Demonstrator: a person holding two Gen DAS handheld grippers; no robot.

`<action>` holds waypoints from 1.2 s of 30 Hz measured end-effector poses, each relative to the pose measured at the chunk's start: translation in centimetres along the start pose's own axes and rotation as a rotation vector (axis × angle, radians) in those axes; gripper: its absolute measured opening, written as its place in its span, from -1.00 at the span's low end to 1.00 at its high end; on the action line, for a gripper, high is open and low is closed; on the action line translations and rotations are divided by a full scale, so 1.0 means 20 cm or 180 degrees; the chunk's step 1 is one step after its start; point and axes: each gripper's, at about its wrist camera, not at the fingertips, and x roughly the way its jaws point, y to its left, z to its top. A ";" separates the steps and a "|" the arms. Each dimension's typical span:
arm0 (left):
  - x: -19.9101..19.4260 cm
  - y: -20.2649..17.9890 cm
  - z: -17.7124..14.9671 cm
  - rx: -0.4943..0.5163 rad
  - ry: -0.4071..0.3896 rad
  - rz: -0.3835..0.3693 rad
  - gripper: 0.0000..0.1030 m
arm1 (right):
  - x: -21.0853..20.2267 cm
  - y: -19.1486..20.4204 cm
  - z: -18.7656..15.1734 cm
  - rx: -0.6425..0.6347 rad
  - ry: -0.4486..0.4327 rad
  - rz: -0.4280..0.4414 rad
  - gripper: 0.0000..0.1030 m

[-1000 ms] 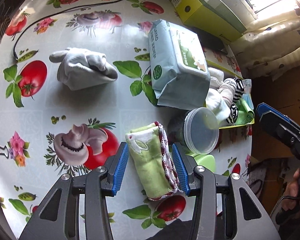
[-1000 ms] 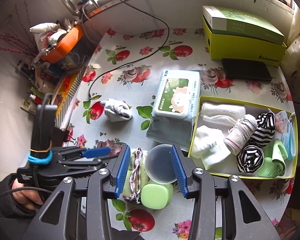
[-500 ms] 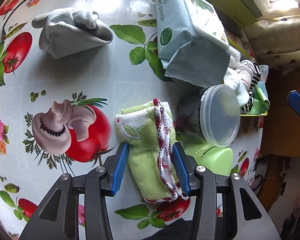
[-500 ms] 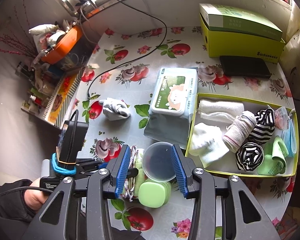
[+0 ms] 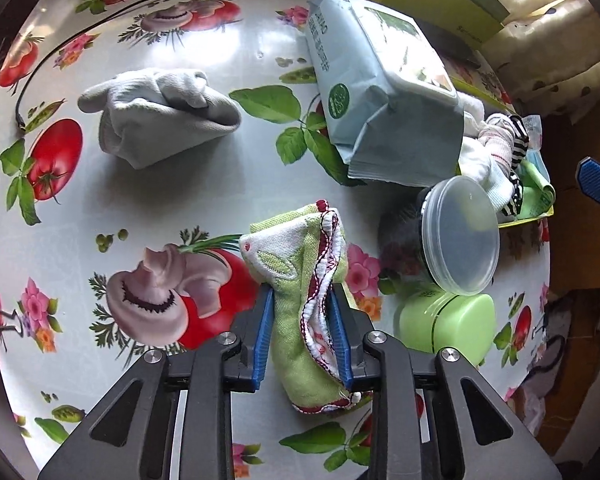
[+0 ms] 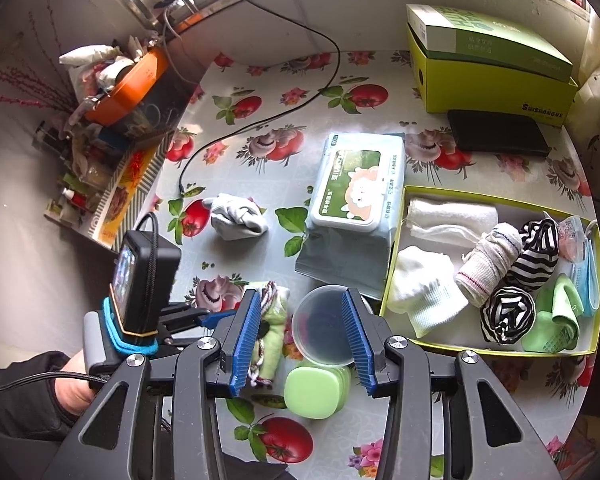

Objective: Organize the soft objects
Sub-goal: 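Grasp the green towel with red-white trim with the left gripper, then grasp the grey knit glove with the right gripper while the left holds the towel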

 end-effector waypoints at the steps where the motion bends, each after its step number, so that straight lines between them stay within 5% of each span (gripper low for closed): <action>1: -0.02 0.03 0.01 -0.0034 -0.0030 0.0008 -0.47 | 0.00 0.01 0.00 -0.0009 0.0005 0.0005 -0.19; 14: -0.22 0.39 -0.01 -0.0508 -0.0388 0.0086 -0.47 | 0.14 0.15 0.07 -0.0325 0.0191 0.0056 -0.19; 28: -0.28 0.64 -0.04 -0.0848 -0.0511 0.0208 -0.46 | 0.54 0.45 0.30 -0.1056 0.0587 0.0055 -0.18; 36: -0.30 0.78 -0.04 -0.1018 -0.0569 0.0235 -0.46 | 0.81 0.51 0.43 -0.1183 0.0777 0.0012 0.06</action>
